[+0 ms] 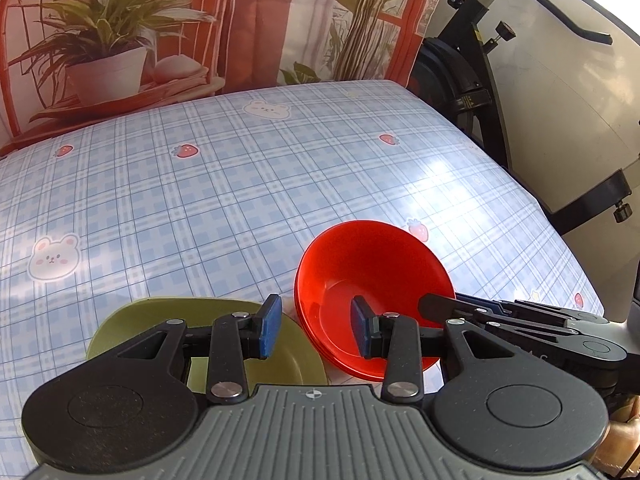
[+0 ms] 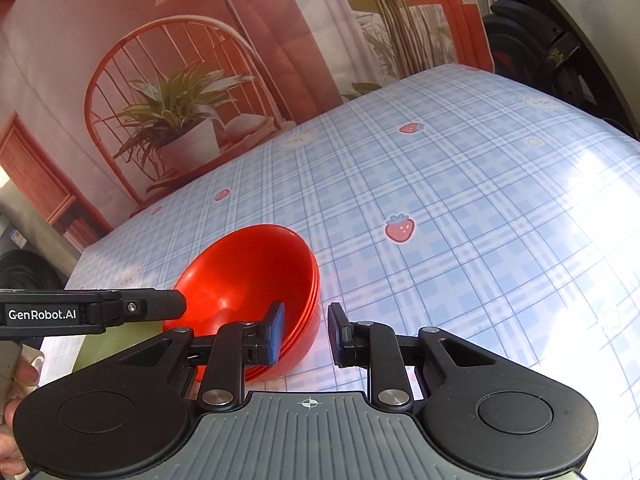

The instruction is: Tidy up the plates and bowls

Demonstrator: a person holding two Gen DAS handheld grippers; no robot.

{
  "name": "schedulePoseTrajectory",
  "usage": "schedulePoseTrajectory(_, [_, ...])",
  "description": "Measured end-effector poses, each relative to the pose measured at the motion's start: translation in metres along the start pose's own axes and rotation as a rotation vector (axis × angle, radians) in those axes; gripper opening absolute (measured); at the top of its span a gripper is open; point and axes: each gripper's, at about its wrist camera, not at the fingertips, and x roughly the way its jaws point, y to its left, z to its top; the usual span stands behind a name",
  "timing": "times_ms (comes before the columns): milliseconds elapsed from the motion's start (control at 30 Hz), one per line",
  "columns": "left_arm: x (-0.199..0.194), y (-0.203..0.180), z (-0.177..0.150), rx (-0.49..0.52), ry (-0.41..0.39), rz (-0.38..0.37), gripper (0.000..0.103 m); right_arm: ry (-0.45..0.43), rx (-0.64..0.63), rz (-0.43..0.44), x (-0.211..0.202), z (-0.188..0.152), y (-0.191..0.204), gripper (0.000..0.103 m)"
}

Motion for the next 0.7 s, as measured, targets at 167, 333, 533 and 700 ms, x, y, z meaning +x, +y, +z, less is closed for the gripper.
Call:
schedulePoseTrajectory(167, [0.004, 0.000, 0.000, -0.003, 0.009, -0.006, 0.039, -0.005, 0.017, 0.011, 0.000, 0.000, -0.004, 0.021])
schedulePoseTrajectory(333, [0.007, 0.003, 0.000, -0.025, 0.015, -0.006, 0.039, -0.014, 0.028, 0.006, -0.001, -0.002, -0.009, 0.021])
schedulePoseTrajectory(533, [0.006, 0.000, -0.002, -0.029, 0.014, -0.016, 0.039, -0.012, 0.054, 0.004, 0.001, -0.003, -0.014, 0.021])
schedulePoseTrajectory(700, [0.005, -0.003, -0.004, -0.021, 0.014, -0.027, 0.039, -0.002, 0.072, -0.010, 0.002, -0.005, -0.017, 0.021])
